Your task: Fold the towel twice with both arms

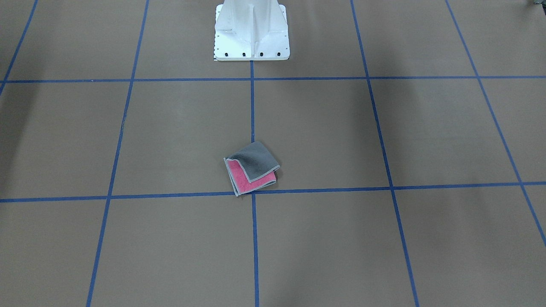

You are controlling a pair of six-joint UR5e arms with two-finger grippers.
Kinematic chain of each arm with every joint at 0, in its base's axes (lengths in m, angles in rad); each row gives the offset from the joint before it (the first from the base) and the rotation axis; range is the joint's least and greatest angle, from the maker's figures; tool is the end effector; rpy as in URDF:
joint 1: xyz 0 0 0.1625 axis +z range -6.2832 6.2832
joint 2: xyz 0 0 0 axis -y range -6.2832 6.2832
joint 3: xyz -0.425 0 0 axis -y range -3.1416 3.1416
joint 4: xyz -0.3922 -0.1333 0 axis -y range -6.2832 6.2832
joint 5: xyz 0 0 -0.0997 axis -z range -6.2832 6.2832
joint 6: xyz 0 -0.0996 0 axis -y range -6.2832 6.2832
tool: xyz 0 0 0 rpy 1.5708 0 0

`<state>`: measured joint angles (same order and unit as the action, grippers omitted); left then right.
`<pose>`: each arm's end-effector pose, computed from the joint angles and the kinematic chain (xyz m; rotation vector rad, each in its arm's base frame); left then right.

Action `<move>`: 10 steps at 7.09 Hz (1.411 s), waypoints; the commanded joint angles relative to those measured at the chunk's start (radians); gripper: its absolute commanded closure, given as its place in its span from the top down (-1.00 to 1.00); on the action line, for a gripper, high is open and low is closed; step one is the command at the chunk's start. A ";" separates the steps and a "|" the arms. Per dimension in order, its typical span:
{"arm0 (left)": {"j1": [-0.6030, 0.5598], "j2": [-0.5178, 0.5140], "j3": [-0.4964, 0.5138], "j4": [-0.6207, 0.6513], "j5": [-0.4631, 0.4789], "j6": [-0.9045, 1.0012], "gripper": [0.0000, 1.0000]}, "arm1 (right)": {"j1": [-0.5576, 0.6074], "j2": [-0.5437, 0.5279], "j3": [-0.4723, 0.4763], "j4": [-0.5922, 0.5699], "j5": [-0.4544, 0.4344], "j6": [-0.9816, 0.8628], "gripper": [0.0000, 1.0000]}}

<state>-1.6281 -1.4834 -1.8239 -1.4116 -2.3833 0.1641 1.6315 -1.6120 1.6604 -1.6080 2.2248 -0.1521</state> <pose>-0.0867 -0.4456 0.5890 0.0959 0.8072 0.1035 0.1014 -0.4695 0.6461 0.0802 -0.6494 -0.0918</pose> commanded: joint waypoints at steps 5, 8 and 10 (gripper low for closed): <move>0.002 0.002 0.020 -0.027 0.004 0.008 1.00 | -0.001 -0.002 0.004 0.000 0.015 0.005 1.00; 0.002 0.003 0.012 -0.033 0.004 0.006 1.00 | -0.004 -0.002 0.004 0.002 0.032 0.051 1.00; 0.002 0.003 0.012 -0.033 0.004 0.000 1.00 | -0.004 -0.006 0.004 0.002 0.053 0.051 1.00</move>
<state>-1.6260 -1.4805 -1.8115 -1.4449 -2.3792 0.1670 1.6280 -1.6147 1.6643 -1.6061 2.2614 -0.1025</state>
